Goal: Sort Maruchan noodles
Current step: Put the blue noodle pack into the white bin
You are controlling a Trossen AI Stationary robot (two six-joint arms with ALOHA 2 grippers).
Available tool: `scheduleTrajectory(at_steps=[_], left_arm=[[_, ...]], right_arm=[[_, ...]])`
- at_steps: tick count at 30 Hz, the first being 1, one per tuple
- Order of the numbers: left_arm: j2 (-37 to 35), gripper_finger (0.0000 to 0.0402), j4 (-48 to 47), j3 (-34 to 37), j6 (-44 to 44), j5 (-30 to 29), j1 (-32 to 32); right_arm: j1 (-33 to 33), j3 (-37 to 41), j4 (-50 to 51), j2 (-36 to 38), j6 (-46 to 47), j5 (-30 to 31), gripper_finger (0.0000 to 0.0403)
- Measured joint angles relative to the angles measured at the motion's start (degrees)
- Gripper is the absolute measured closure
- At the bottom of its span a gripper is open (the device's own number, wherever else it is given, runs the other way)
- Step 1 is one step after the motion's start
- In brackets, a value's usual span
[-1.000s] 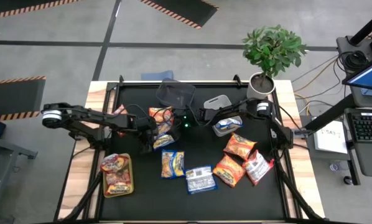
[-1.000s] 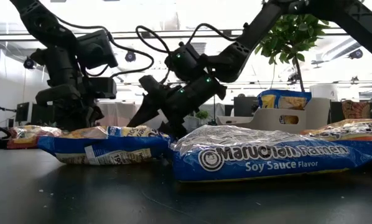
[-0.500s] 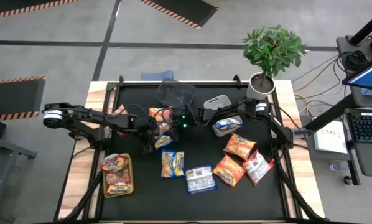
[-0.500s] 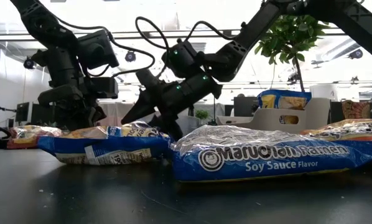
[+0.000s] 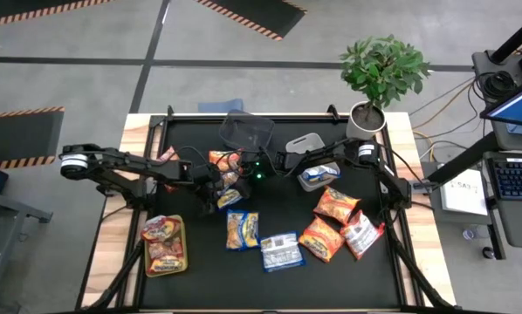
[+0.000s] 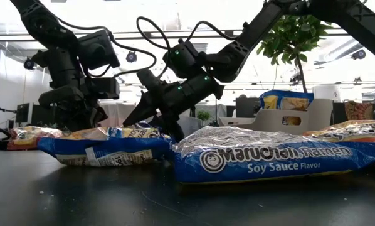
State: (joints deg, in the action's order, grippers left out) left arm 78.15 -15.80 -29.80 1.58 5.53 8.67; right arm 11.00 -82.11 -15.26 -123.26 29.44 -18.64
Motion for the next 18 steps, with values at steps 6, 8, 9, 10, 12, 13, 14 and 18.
scheduleTrajectory(at_steps=[6, 8, 9, 10, 12, 13, 14, 18], left_arm=[[-0.1, 0.0402, 0.1, 0.0, 0.0, 0.0, 0.0], [-0.1, 0.0402, 0.2, 0.0, 0.0, 0.0, 0.0], [-0.1, 0.0402, 0.3, 0.0, 0.0, 0.0, 0.0], [-0.1, 0.0402, 0.3, 0.0, 0.0, 0.0, 0.0], [-0.1, 0.0402, 0.3, 0.0, 0.0, 0.0, 0.0], [-0.2, 0.0402, 0.4, 0.0, 0.0, 0.0, 0.0], [-0.2, 0.0402, 0.4, 0.0, 0.0, 0.0, 0.0], [-0.2, 0.0402, 0.7, 0.0, 0.0, 0.0, 0.0]], right_arm=[[0.0, 0.0, 0.0, 0.0, 0.5, 0.0, 0.0223], [0.0, 0.0, 0.0, 0.0, 0.5, 0.0, 0.0223], [0.0, 0.0, 0.0, 0.0, 0.5, 0.0, 0.0223], [0.0, 0.0, 0.0, 0.0, 0.5, 0.0, 0.0223], [0.0, 0.0, 0.0, 0.0, 0.5, 0.0, 0.0223], [0.0, 0.0, 0.1, 0.0, 0.5, 0.0, 0.0223], [0.0, 0.0, 0.1, 0.0, 0.5, 0.0, 0.0223], [0.0, 0.0, 0.0, 0.0, 0.5, 0.0, 0.0223]])
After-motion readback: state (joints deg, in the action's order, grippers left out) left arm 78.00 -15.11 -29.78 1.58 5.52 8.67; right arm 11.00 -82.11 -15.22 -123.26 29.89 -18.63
